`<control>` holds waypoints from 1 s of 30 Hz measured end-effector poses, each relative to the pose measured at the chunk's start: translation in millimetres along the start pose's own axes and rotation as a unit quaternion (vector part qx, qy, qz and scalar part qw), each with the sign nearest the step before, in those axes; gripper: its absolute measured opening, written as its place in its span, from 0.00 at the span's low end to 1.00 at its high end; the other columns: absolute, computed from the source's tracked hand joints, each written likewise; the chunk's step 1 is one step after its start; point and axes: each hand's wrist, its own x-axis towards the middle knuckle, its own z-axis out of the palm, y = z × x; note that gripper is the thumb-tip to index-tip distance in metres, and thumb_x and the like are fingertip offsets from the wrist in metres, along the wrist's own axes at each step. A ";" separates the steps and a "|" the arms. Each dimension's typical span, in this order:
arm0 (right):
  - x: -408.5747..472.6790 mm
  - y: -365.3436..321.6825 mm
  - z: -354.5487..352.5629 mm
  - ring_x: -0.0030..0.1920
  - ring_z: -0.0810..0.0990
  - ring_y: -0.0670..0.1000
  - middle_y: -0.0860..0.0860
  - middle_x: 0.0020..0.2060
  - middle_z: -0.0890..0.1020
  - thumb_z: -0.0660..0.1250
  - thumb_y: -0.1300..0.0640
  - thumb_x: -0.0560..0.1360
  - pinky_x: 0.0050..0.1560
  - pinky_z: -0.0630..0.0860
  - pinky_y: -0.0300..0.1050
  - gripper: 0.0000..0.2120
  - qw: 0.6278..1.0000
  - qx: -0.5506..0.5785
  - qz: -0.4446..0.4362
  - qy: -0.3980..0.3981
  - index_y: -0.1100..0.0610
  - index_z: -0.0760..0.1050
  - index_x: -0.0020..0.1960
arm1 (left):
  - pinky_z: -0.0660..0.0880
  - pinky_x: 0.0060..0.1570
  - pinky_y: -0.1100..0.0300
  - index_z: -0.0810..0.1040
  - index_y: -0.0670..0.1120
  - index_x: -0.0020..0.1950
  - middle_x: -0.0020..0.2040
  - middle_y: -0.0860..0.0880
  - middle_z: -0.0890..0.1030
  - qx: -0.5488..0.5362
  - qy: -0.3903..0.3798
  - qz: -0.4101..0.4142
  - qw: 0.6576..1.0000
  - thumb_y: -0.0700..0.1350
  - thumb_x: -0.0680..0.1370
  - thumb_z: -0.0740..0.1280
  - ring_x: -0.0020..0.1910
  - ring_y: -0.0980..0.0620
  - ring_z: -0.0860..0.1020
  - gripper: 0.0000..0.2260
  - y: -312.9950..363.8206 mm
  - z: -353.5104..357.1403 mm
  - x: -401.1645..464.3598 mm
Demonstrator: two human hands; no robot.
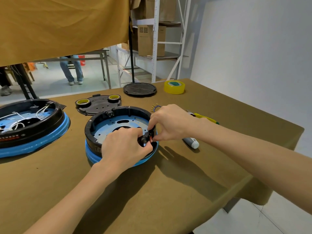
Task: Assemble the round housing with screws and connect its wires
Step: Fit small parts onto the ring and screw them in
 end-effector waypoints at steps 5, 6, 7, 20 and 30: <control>-25.9 8.6 17.8 0.59 0.80 0.44 0.44 0.61 0.83 0.75 0.48 0.75 0.55 0.77 0.39 0.22 0.986 0.149 0.054 0.044 0.49 0.79 0.67 | 0.62 0.25 0.61 0.70 0.54 0.36 0.28 0.55 0.72 0.012 0.002 0.020 1.000 0.66 0.77 0.63 0.27 0.57 0.71 0.18 -0.4 -2.0 -0.5; -30.2 14.5 20.7 0.58 0.80 0.44 0.45 0.60 0.83 0.75 0.50 0.76 0.54 0.78 0.40 0.21 0.979 0.168 0.087 0.079 0.50 0.79 0.68 | 0.61 0.25 0.62 0.70 0.54 0.36 0.28 0.55 0.72 0.015 0.005 0.019 1.000 0.66 0.77 0.63 0.27 0.58 0.70 0.18 -0.5 -2.6 -0.4; -33.9 23.2 24.0 0.56 0.81 0.45 0.46 0.58 0.83 0.73 0.52 0.77 0.52 0.79 0.42 0.19 0.968 0.173 0.134 0.122 0.51 0.79 0.66 | 0.60 0.24 0.63 0.71 0.54 0.37 0.28 0.56 0.73 0.016 0.006 0.017 1.000 0.66 0.77 0.63 0.27 0.59 0.70 0.18 -0.5 -3.0 -0.3; -25.7 77.7 71.0 0.52 0.81 0.57 0.56 0.56 0.81 0.67 0.50 0.80 0.47 0.80 0.52 0.12 0.919 0.099 0.383 0.000 0.53 0.84 0.58 | 0.62 0.25 0.65 0.74 0.60 0.59 0.29 0.57 0.75 0.004 0.001 0.005 1.000 0.70 0.79 0.55 0.28 0.61 0.72 0.19 -5.2 0.0 -0.2; -18.6 72.9 71.8 0.56 0.77 0.58 0.57 0.57 0.78 0.66 0.51 0.82 0.50 0.75 0.51 0.11 0.928 0.049 0.368 -0.011 0.55 0.82 0.59 | 0.64 0.27 0.63 0.75 0.60 0.60 0.33 0.57 0.78 -0.004 -0.016 0.000 1.000 0.69 0.80 0.55 0.32 0.60 0.74 0.19 -5.4 -1.7 0.3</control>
